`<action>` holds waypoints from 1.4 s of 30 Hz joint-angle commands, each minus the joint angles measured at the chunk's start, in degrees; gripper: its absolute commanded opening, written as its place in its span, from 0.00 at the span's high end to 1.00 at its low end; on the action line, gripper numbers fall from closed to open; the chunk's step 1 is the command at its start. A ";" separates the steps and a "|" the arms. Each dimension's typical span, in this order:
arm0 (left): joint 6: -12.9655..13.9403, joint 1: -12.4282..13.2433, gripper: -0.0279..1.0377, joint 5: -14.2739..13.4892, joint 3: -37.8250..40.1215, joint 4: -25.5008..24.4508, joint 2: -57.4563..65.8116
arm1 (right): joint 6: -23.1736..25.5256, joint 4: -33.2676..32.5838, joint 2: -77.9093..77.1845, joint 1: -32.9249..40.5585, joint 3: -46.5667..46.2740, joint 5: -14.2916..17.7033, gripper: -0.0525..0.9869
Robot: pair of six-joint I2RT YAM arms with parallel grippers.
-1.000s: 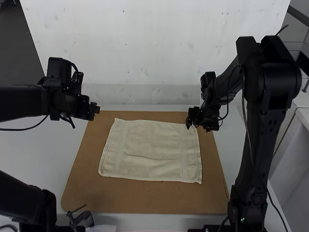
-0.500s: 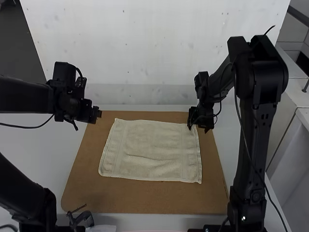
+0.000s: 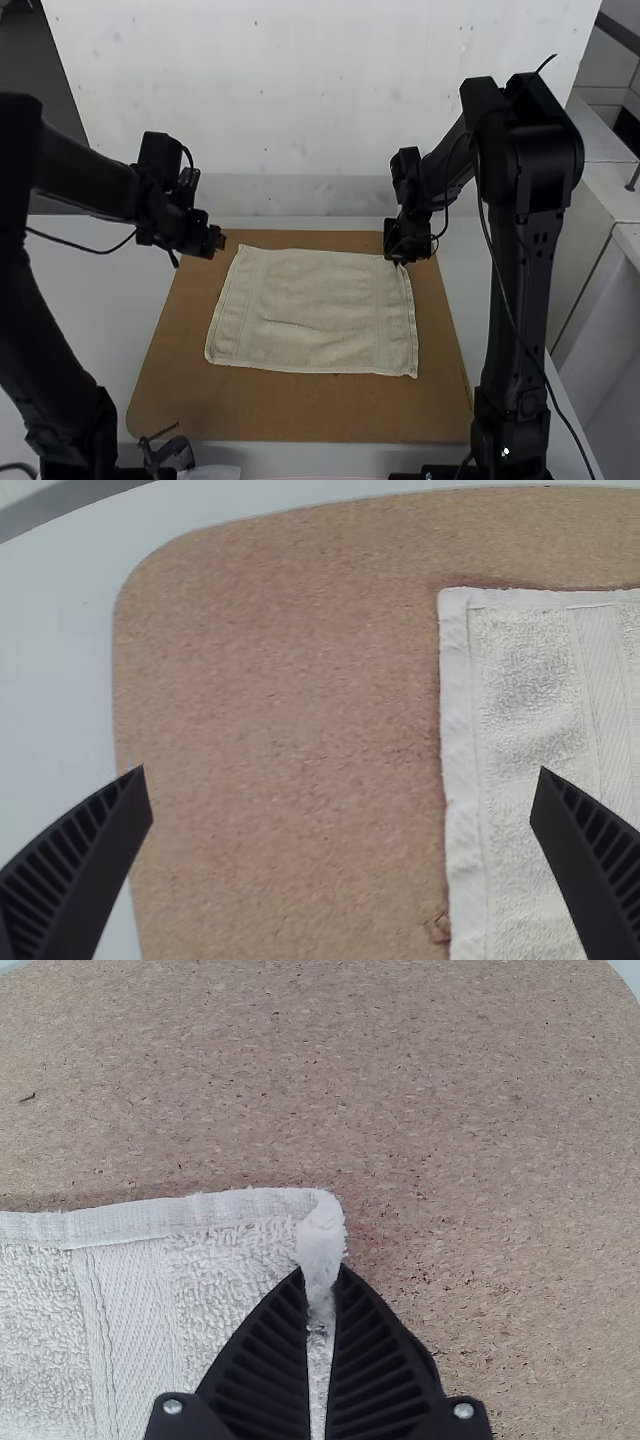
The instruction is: Fold the towel.
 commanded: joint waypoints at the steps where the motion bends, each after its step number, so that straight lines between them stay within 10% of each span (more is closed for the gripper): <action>1: -1.23 -2.38 0.06 -1.22 6.33 -0.30 4.88 | 1.09 -1.06 3.12 0.96 -0.82 -3.05 0.93; 12: -1.49 -4.84 0.06 -3.59 19.52 -8.21 19.82 | 1.01 -1.15 2.24 1.05 -1.44 -2.09 0.93; 29: -2.98 -5.99 0.11 2.21 31.73 -15.94 32.74 | 0.74 -0.36 1.80 0.96 -3.02 -1.65 0.93; 31: -4.39 -6.07 0.23 2.30 34.11 -20.07 35.38 | 0.65 -0.36 1.72 0.87 -3.11 -1.56 0.93; 36: -4.74 -6.25 0.96 4.32 38.24 -28.69 39.60 | 0.48 -0.01 1.45 0.79 -3.02 -0.77 0.93; 42: -5.00 -6.42 0.95 6.34 38.24 -30.71 36.70 | 0.65 0.96 1.36 1.05 -2.67 -0.50 0.93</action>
